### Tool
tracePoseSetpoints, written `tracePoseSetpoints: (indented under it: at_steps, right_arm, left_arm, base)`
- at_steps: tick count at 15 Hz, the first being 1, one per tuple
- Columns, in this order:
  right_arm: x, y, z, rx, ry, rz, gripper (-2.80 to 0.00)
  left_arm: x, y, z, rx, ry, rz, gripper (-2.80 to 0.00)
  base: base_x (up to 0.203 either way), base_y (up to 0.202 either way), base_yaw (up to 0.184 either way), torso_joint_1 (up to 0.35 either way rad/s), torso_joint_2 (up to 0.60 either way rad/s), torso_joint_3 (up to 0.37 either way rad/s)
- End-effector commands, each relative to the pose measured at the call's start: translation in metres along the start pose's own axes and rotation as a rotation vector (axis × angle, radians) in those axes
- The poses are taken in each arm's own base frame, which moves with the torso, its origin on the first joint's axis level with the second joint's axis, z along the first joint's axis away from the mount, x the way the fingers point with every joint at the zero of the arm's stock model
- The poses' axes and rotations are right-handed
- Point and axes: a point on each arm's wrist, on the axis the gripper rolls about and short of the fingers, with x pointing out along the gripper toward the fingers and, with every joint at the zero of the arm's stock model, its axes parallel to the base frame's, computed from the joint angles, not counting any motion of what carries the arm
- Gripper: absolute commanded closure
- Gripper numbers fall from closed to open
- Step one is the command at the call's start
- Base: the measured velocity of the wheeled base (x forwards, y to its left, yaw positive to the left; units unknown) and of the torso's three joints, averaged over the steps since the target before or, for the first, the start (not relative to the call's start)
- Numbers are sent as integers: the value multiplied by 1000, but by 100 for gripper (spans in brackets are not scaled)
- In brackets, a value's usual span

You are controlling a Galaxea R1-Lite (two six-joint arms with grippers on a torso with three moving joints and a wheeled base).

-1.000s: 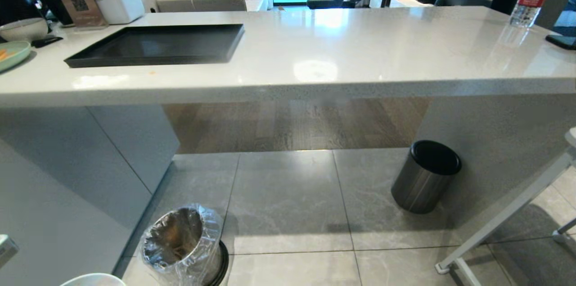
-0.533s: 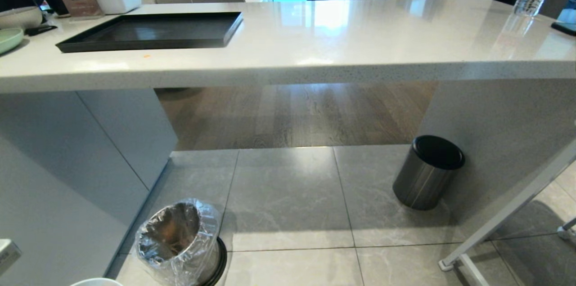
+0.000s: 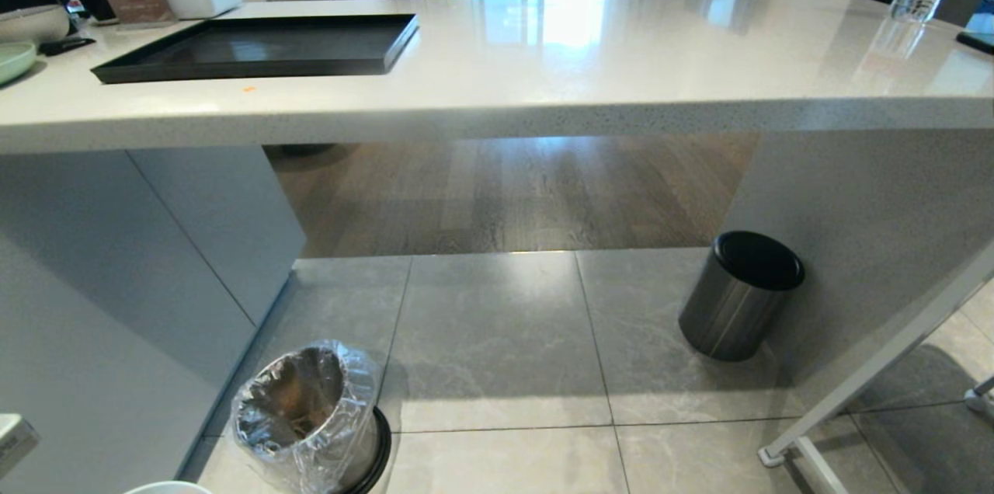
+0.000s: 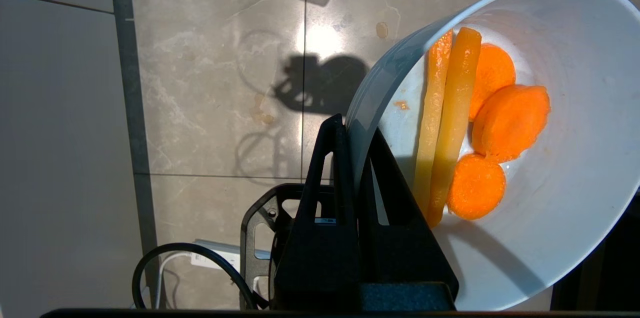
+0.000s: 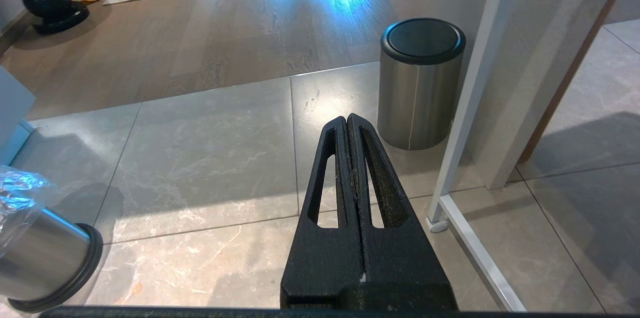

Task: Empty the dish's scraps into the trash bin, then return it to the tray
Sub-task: Move the bowl over the trash can

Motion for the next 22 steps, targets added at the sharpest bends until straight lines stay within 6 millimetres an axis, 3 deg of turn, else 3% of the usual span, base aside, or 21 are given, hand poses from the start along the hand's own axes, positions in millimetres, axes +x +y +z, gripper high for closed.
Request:
tracePoseSetpoints:
  at_steps: [1,22]
  right_arm:
    - [0,0,0,1,0,0,0]
    - [0,0,0,1,-1,1,0]
  left_arm:
    - [0,-1,0,14,5,-10,0]
    - [-1,-1,-1,-35,-3,-6,0]
  base:
    - [0,0,0,0,0,0]
    - [0,0,0,0,0,0]
